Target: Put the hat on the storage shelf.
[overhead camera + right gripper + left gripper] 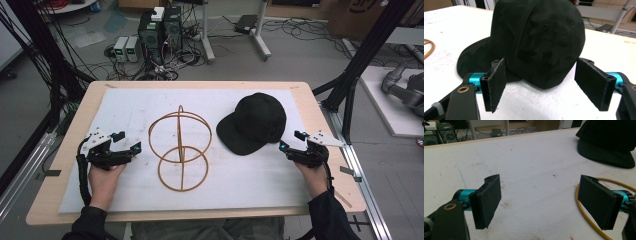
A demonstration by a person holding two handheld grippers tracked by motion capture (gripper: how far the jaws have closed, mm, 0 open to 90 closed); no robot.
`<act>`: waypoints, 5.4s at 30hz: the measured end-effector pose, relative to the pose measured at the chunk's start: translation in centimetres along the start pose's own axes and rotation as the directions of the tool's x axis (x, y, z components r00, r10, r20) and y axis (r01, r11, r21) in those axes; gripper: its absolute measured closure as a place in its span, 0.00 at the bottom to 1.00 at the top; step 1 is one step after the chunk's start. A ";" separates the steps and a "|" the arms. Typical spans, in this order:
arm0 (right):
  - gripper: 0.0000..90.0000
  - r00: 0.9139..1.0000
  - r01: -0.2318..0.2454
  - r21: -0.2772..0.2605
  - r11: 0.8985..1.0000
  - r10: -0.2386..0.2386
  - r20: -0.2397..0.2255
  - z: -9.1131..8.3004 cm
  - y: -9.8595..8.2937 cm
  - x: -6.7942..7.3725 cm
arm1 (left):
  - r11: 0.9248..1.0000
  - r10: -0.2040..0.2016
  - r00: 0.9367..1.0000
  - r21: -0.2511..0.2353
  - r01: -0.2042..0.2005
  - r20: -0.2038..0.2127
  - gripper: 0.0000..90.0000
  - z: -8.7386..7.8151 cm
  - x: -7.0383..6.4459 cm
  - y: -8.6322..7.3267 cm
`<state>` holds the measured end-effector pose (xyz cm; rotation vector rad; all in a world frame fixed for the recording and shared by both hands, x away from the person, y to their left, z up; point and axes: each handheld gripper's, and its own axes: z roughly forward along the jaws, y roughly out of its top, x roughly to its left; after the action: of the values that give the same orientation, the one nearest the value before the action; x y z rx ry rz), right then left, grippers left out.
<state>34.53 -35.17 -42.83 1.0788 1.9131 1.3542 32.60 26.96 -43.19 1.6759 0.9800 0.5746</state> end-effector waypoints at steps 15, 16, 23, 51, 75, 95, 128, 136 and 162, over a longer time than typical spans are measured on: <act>0.32 0.998 0.010 0.013 1.000 -0.009 -0.060 2.9 2.3 -1.0 | 1.000 -0.007 1.000 0.007 0.007 0.011 0.21 0.0 0.2 0.0; 0.32 0.998 0.010 0.013 1.000 -0.009 -0.060 2.9 2.3 -1.0 | 1.000 -0.009 1.000 0.007 0.009 0.010 0.21 0.0 0.2 -0.1; 0.38 0.998 0.023 0.000 1.000 -0.022 -0.055 3.8 3.0 0.2 | 1.000 -0.008 1.000 0.009 0.008 0.008 0.21 0.0 0.1 -0.1; 0.57 0.992 -0.011 0.086 0.996 0.021 -0.123 6.5 2.5 0.4 | 1.000 -0.015 1.000 0.024 0.015 0.008 0.21 0.0 0.1 -0.4; 0.66 0.991 -0.028 0.064 0.998 0.036 -0.129 6.6 3.2 0.5 | 0.999 -0.013 1.000 0.031 0.013 0.007 0.21 0.0 0.2 -0.4; 0.98 0.966 -0.082 0.043 0.996 0.090 -0.241 6.1 3.5 -0.2 | 0.999 -0.017 1.000 0.034 0.017 -0.001 0.21 0.0 0.3 -0.5; 0.99 0.968 0.004 -0.248 0.969 -0.065 -0.240 -1.0 15.3 5.3 | 0.999 -0.025 1.000 0.029 0.025 -0.009 0.21 -0.4 0.7 -0.5; 0.99 0.967 -0.011 -0.308 0.951 -0.069 -0.247 -2.7 18.2 5.6 | 0.999 -0.027 1.000 0.025 0.027 -0.014 0.21 -0.5 0.8 -0.5; 0.98 0.794 -0.111 -0.376 0.920 -0.145 -0.590 -4.3 23.3 12.5 | 0.999 -0.030 0.999 0.025 0.030 -0.018 0.21 -0.7 0.9 -0.6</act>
<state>31.31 -22.72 -19.33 0.4347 1.9109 2.1585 32.43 28.16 -43.59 1.6780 1.0269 0.5598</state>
